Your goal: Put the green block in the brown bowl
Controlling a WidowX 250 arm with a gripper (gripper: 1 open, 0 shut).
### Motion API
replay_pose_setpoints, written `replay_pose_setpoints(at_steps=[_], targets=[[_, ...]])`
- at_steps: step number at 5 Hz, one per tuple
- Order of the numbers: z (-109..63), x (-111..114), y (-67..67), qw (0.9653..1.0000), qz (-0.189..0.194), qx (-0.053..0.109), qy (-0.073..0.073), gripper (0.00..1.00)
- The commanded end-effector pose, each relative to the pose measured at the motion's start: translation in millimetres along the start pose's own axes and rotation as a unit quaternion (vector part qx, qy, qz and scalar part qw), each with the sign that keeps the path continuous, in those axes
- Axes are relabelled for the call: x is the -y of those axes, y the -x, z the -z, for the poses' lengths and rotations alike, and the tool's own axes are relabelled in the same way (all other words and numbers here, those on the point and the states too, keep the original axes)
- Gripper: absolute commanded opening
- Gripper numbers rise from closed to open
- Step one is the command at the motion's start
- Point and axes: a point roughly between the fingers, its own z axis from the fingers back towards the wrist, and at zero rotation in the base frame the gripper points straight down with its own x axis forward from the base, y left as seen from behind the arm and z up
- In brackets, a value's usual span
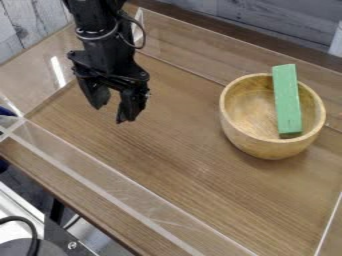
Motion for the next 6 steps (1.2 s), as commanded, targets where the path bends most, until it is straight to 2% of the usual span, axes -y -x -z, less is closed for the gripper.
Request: replay_pose_setpoints(at_steps=[1,2,3,5,6], targets=[[2.1,-2,-9.0,1.0000,-0.003,0.003,-0.006,1.00],[-4.7,11,-24.8,0.9998,0.015,-0.001,0.016,1.00],[-19.0,32,-54.3,0.9982,0.046,0.005,0.038,1.00],[-26.2,93,-91.0,0.9934,0.078,0.037,0.075,1.00],[-23.5,117,-100.9,0.9929,0.080,0.052,0.072,1.00]])
